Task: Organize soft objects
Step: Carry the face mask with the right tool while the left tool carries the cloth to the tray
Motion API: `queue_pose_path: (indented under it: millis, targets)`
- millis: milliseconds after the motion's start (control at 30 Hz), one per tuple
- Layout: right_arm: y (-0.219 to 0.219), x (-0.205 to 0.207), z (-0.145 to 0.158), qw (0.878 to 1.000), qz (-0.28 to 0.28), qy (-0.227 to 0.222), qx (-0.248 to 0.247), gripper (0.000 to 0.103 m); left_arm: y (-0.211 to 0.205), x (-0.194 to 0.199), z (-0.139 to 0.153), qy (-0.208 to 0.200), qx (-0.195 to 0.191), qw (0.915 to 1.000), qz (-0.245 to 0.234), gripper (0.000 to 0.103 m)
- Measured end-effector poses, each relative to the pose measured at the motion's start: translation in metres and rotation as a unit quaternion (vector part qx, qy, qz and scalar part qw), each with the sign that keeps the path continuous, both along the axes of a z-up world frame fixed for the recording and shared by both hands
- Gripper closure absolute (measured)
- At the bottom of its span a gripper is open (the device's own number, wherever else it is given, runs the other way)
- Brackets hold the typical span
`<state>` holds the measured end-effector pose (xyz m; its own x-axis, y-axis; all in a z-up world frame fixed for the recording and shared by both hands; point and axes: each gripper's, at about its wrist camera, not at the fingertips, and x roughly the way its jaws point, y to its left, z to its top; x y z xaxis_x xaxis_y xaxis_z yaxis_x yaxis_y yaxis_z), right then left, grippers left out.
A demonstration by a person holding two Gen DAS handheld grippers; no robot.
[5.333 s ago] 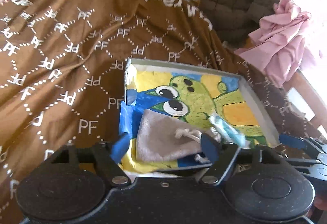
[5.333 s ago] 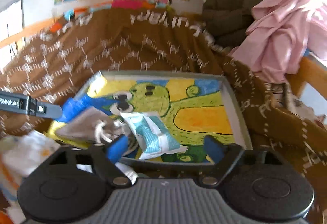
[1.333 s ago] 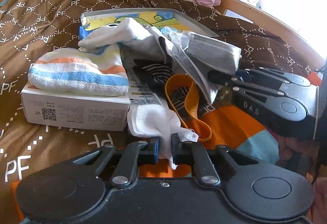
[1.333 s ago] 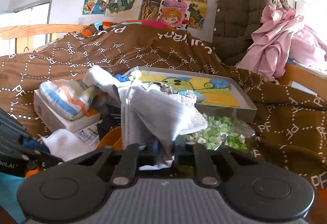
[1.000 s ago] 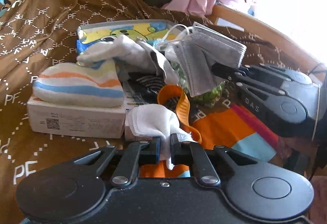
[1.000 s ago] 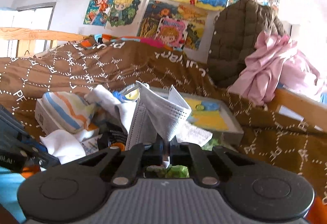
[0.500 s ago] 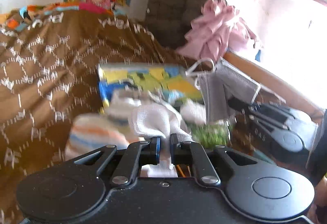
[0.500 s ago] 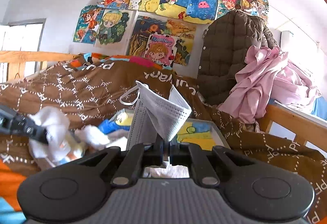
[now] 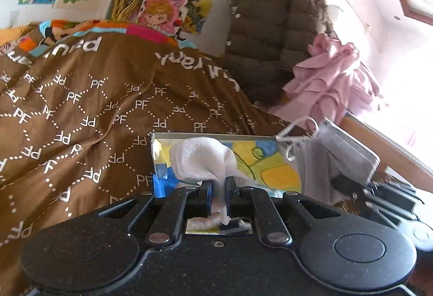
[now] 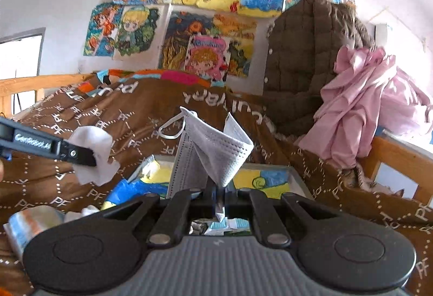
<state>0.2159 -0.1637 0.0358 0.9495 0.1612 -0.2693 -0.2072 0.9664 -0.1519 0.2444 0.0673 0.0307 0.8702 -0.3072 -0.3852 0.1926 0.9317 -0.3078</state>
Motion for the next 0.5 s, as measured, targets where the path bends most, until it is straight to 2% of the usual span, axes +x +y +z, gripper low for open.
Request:
queue_pose_path:
  millis: [200,333,500]
  targets:
    - [-0.001,0.037,-0.007,0.999,-0.018,0.038,0.018,0.097,-0.004,0.051,-0.018,0.042,-0.018,0.9988,-0.020,0.094]
    - [0.004,0.054,-0.013,0.998,-0.023,0.055,0.023,0.097,-0.010,0.062,-0.031,0.048,-0.006,0.9985,-0.026,0.094]
    - [0.009,0.078,-0.020,0.994,-0.022,0.095,0.045,0.097,-0.012,0.081,-0.044,0.083,-0.001,0.9960,-0.033,0.094]
